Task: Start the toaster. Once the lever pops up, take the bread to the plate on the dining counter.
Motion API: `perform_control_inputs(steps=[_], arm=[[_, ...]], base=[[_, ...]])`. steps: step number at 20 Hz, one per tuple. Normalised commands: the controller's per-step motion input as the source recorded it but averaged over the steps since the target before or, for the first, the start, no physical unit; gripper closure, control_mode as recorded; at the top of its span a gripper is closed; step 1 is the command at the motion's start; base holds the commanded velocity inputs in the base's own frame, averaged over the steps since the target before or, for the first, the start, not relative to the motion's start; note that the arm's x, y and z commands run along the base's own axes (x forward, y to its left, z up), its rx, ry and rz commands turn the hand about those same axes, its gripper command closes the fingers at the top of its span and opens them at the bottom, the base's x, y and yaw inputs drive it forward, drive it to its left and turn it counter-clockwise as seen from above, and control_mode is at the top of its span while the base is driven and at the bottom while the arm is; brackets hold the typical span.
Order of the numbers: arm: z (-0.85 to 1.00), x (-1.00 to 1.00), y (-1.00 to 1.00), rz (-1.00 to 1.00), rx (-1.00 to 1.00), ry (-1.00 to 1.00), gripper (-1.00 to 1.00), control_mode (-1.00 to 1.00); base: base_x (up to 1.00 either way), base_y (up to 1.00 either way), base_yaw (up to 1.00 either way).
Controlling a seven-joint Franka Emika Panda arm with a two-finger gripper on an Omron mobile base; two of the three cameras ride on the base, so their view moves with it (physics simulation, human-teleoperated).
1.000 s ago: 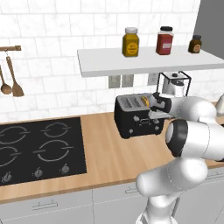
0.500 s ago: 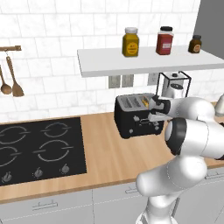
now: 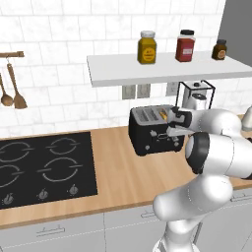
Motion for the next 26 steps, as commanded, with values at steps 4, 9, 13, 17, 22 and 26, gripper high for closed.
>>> perform_control_inputs(steps=[4,9,13,17,22,26], arm=[[0.0,0.0,0.0,0.0,0.0,-0.01,-1.0,-1.0],[0.23,0.0,-0.03,0.0,0.0,-0.02,-1.0,-1.0],[0.48,-0.05,0.0,-0.01,0.0,-0.02,-1.0,-1.0],[0.49,-0.17,0.0,-0.03,0.0,-0.05,-1.0,-1.0],[0.45,-0.12,0.03,-0.01,0.0,-0.16,-1.0,-1.0],[0.35,-0.08,0.1,0.0,0.0,-0.26,-1.0,-1.0]], base=[[0.0,0.0,0.0],[0.0,0.0,0.0],[0.0,0.0,0.0],[0.0,0.0,0.0],[0.0,0.0,0.0],[0.0,0.0,0.0]])
